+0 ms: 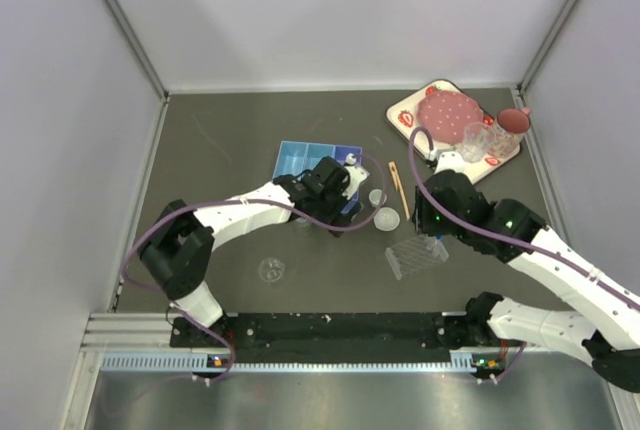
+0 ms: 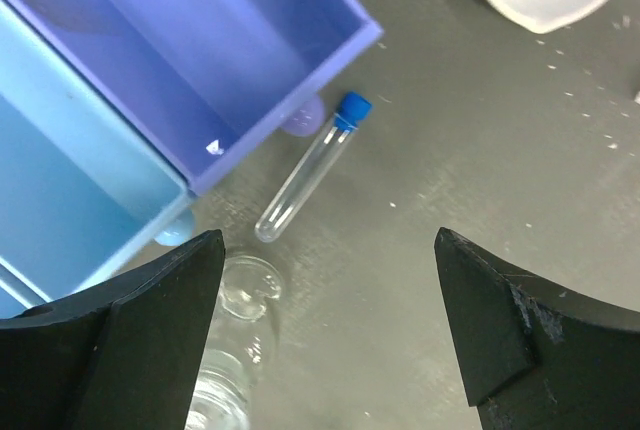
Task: Organize the chemistry lab equipment
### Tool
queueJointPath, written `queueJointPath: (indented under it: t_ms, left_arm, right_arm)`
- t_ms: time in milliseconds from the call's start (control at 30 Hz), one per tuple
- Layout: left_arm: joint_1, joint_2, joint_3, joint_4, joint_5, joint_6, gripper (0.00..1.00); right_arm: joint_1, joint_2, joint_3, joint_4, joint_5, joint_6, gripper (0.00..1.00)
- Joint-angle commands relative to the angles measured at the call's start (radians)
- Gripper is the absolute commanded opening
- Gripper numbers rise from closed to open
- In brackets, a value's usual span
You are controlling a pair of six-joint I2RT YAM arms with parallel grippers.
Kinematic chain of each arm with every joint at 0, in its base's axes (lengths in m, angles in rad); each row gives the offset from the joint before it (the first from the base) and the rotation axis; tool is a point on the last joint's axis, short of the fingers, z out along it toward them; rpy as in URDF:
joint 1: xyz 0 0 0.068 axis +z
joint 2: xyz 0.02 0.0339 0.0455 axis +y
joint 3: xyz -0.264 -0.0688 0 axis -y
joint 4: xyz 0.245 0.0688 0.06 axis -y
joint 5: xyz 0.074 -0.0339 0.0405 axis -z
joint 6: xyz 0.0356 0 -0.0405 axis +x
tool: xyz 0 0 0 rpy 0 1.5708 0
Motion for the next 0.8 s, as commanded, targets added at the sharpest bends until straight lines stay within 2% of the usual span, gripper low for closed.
queueJointPath:
  t_ms: [0, 133, 600, 700, 767]
  left_arm:
    - [0.051, 0.038, 0.000, 0.054, 0.072, 0.061, 0.91]
    - [0.080, 0.075, -0.006, 0.074, 0.121, 0.071, 0.91]
    - [0.092, 0.225, 0.003, 0.129, 0.135, 0.064, 0.88]
    - [0.092, 0.239, 0.005, 0.129, 0.138, 0.047, 0.83]
    - [0.092, 0.242, 0.000, 0.134, 0.144, 0.033, 0.72]
  right_arm:
    - [0.012, -0.005, -0.009, 0.060, -0.017, -0.020, 0.36]
    - [0.012, 0.008, -0.013, 0.074, -0.012, -0.026, 0.36]
    - [0.012, 0.031, -0.042, 0.096, -0.009, -0.026, 0.37]
    - [0.012, 0.029, -0.043, 0.096, -0.009, -0.025, 0.37]
    - [0.011, 0.029, -0.043, 0.096, -0.009, -0.026, 0.37]
